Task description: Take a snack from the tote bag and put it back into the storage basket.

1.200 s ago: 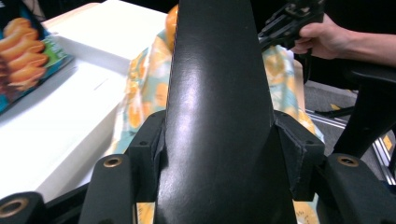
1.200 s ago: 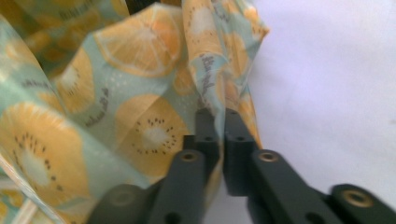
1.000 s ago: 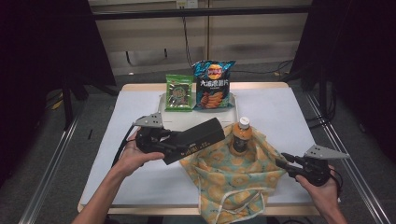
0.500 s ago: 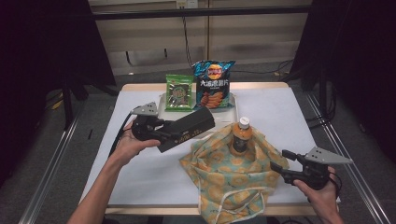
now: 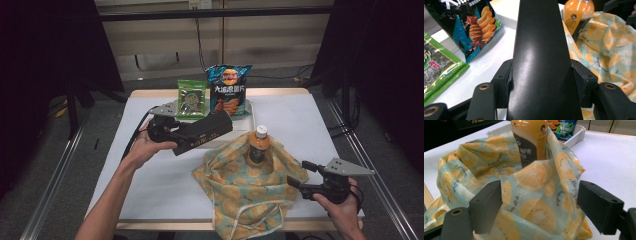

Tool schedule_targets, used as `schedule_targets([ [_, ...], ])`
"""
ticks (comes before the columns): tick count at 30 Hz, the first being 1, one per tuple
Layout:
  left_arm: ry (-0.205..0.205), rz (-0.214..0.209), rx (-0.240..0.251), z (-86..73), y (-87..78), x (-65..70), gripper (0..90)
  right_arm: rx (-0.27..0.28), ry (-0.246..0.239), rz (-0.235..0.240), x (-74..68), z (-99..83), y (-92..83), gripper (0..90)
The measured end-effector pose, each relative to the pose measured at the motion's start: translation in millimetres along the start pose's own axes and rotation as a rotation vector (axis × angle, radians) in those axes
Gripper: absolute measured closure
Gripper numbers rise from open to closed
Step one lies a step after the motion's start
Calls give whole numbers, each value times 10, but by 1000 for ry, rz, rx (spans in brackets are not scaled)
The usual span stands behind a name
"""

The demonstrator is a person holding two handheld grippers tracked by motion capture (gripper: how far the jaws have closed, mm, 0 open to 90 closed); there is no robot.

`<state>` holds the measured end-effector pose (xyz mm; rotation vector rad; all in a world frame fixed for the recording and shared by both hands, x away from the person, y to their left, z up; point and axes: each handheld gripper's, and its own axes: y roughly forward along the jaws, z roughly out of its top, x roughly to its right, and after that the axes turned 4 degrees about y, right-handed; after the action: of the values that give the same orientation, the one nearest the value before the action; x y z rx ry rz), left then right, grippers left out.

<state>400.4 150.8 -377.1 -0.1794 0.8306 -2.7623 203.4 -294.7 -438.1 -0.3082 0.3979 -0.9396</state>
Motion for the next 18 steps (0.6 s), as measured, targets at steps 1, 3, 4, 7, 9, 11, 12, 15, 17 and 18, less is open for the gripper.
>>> schedule_targets([
  [1,0,0,0,0,0,0,430,0,0,0,1,0,0,195],
  [3,10,-5,2,40,48,-29,430,-4,0,-3,8,0,6,190],
  [4,19,-9,-5,59,63,-38,430,-6,4,-1,10,-1,8,190],
  [7,43,-13,-24,98,97,-50,430,-3,6,0,13,0,9,188],
  [9,57,-10,-28,150,150,-63,429,-3,-2,8,5,9,9,178],
  [11,64,-10,-19,167,169,-79,429,-2,-6,12,-1,8,14,160],
  [12,65,-18,-8,177,186,-94,429,0,-6,11,-4,6,16,148],
  [15,80,-16,-22,215,238,-113,430,0,-12,13,-13,5,17,139],
  [17,82,-11,-28,230,260,-120,429,3,-13,18,-21,5,19,137],
  [18,86,-7,-40,258,298,-140,429,4,-13,18,-24,6,19,135],
])
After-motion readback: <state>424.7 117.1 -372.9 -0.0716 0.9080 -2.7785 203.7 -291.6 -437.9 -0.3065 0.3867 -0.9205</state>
